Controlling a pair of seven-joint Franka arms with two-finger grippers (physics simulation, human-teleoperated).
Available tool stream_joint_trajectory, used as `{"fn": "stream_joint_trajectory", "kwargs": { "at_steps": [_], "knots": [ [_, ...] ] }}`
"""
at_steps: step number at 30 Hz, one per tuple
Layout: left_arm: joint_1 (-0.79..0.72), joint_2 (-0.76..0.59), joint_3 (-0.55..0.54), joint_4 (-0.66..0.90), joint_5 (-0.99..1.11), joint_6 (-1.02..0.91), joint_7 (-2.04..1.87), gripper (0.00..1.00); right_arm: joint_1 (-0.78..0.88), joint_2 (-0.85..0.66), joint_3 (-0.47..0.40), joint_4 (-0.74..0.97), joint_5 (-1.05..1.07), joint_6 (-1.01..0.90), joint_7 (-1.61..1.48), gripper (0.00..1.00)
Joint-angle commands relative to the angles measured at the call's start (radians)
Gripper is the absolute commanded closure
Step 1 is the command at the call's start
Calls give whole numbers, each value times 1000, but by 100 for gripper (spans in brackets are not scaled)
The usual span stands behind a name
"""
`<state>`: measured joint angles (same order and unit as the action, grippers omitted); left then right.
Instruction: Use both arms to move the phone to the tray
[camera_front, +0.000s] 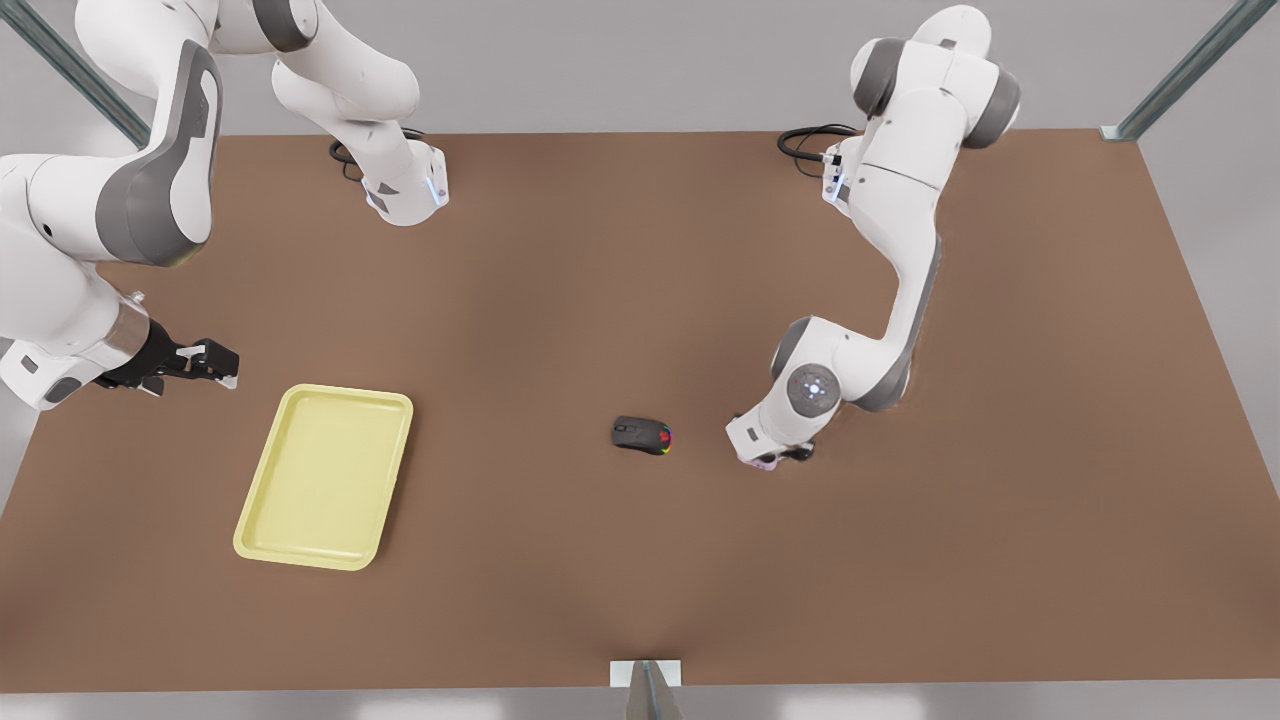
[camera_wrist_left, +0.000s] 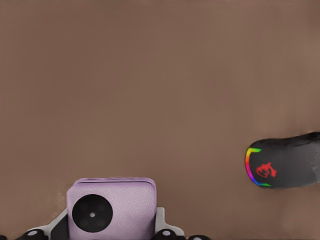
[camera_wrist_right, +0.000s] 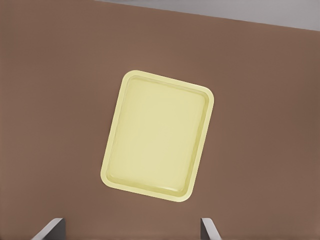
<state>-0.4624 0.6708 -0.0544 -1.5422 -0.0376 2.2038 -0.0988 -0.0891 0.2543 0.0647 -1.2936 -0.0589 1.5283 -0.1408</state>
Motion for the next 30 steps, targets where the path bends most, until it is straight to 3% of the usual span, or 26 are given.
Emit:
{"fn": "stream_joint_trajectory", "kwargs": {
  "at_steps": [1,4,11,18,25,27,29,30],
  "knots": [
    [-67,44,-41,96,-8,-104,-676,26,0,-1,0,0,1,0,0,0],
    [-197,124,-41,247,-7,-118,-820,26,0,-1,1,0,1,0,0,0],
    [-315,352,-41,583,-2,-84,-909,26,-1,-3,0,0,-1,-2,0,0],
    [-384,466,-39,596,7,116,-878,25,0,-40,1,7,4,-19,1,0],
    [-421,492,-28,640,28,178,-799,24,0,-29,7,5,4,-43,0,0],
    [-430,492,-38,639,131,195,-765,16,-1,-33,4,7,4,-48,0,0],
    [-432,492,-38,637,143,195,-743,0,0,-33,6,8,4,-46,1,0],
    [-432,492,-38,637,145,195,-740,0,-1,-36,4,19,4,-48,-2,0]
  ]
}}
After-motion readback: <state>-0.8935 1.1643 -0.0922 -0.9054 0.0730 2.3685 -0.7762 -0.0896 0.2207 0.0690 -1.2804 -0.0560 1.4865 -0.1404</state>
